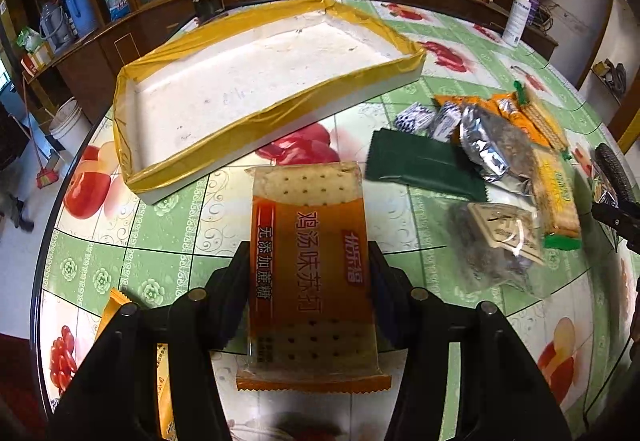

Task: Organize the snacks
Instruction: 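Carry both packs over the tray and open both tools to drop them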

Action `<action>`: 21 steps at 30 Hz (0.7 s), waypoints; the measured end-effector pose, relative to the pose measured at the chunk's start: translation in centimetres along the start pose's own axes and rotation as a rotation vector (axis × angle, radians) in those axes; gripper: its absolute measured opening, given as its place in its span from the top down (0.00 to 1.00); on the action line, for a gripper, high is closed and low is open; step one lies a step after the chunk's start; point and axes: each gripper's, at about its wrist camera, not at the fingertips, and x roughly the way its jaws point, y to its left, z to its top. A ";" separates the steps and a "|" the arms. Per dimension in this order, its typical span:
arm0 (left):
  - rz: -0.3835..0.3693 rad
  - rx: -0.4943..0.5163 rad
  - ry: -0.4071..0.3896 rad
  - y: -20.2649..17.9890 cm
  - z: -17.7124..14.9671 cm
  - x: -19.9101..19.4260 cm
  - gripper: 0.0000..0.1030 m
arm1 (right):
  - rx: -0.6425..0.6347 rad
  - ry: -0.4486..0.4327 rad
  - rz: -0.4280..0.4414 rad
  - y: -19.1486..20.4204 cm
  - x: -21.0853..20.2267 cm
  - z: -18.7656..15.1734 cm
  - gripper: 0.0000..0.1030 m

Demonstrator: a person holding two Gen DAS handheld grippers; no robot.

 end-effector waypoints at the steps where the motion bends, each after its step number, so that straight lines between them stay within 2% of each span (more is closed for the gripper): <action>1: -0.003 -0.002 -0.008 0.1 0.0 -0.4 0.49 | -0.002 -0.010 0.005 0.1 -0.5 0.1 0.38; 4: -0.013 -0.017 -0.043 0.8 0.4 -1.9 0.49 | -0.024 -0.054 0.034 1.3 -2.7 0.6 0.38; 7: -0.017 -0.032 -0.072 1.8 0.8 -3.3 0.49 | -0.049 -0.085 0.104 3.2 -4.1 1.5 0.39; 12: 0.004 -0.053 -0.117 4.3 2.5 -4.8 0.49 | -0.129 -0.116 0.221 8.3 -4.8 4.0 0.39; 16: 0.030 -0.069 -0.148 6.5 5.0 -5.1 0.49 | -0.189 -0.129 0.281 13.2 -3.7 7.2 0.39; 21: 0.057 -0.089 -0.139 8.6 8.2 -3.1 0.49 | -0.235 -0.119 0.323 19.1 -0.1 12.1 0.39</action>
